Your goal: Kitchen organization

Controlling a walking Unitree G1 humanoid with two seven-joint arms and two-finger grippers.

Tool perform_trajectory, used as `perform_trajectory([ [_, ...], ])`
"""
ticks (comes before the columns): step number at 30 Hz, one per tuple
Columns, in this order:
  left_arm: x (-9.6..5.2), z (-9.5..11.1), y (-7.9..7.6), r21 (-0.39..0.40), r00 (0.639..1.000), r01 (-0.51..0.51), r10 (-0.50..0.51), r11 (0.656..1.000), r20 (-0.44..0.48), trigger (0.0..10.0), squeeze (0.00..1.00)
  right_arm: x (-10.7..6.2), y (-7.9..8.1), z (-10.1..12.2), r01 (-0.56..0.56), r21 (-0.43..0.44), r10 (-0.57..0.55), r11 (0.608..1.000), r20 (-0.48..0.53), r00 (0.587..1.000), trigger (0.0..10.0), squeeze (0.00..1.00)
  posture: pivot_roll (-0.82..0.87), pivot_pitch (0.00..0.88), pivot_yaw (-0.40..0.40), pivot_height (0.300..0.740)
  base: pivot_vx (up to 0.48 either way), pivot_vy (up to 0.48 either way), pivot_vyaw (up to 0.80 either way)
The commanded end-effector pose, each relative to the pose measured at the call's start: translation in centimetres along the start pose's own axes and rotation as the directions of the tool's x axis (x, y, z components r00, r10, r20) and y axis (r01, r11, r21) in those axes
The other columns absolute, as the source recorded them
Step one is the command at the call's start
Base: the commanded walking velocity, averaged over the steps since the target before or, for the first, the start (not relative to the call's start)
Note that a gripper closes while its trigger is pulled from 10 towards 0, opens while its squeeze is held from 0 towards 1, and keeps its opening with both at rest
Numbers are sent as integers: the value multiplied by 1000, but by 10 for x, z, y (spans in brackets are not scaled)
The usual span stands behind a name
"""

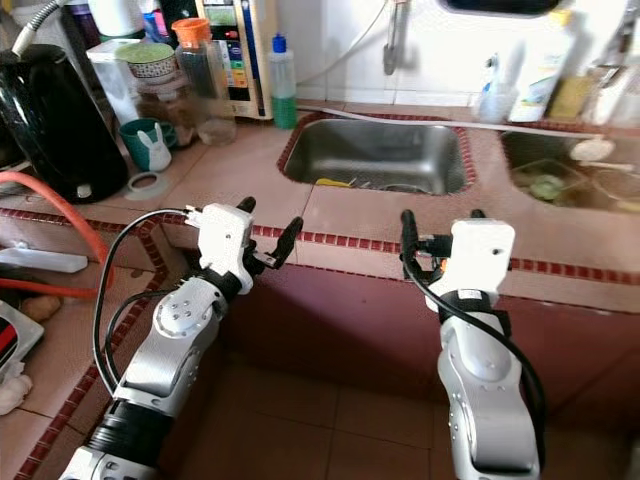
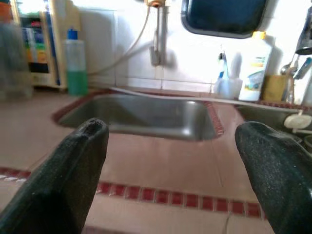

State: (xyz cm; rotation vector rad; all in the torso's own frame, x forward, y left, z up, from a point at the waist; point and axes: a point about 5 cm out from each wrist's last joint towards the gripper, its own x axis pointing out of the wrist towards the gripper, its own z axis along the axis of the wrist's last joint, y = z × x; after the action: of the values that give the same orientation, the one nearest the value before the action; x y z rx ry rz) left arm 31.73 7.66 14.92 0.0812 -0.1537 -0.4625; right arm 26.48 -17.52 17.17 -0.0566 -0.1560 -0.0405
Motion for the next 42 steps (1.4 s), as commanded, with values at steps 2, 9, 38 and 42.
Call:
perform_trajectory([
  [2,2,-2,1,-10,1000,2,-2,1000,-15,10000,0,1,2,1,-9,-9,9,1000,10,1000,10000,0,34,0,38,740,0,0,0],
  [9,-4,-52,13,10,974,-51,52,999,-218,10000,0,-5,0,-33,-24,-32,21,999,-99,995,10000,0,39,0,33,740,0,0,0],
  [38,-126,-188,23,139,475,57,96,989,-875,10000,0,-123,-49,-231,-32,-124,-89,992,-849,521,10000,0,34,0,39,740,0,0,0],
  [42,-133,-190,27,155,445,53,115,987,-888,10000,0,-134,-49,-236,-46,-117,-81,992,-874,478,10000,0,40,0,44,740,0,0,0],
])
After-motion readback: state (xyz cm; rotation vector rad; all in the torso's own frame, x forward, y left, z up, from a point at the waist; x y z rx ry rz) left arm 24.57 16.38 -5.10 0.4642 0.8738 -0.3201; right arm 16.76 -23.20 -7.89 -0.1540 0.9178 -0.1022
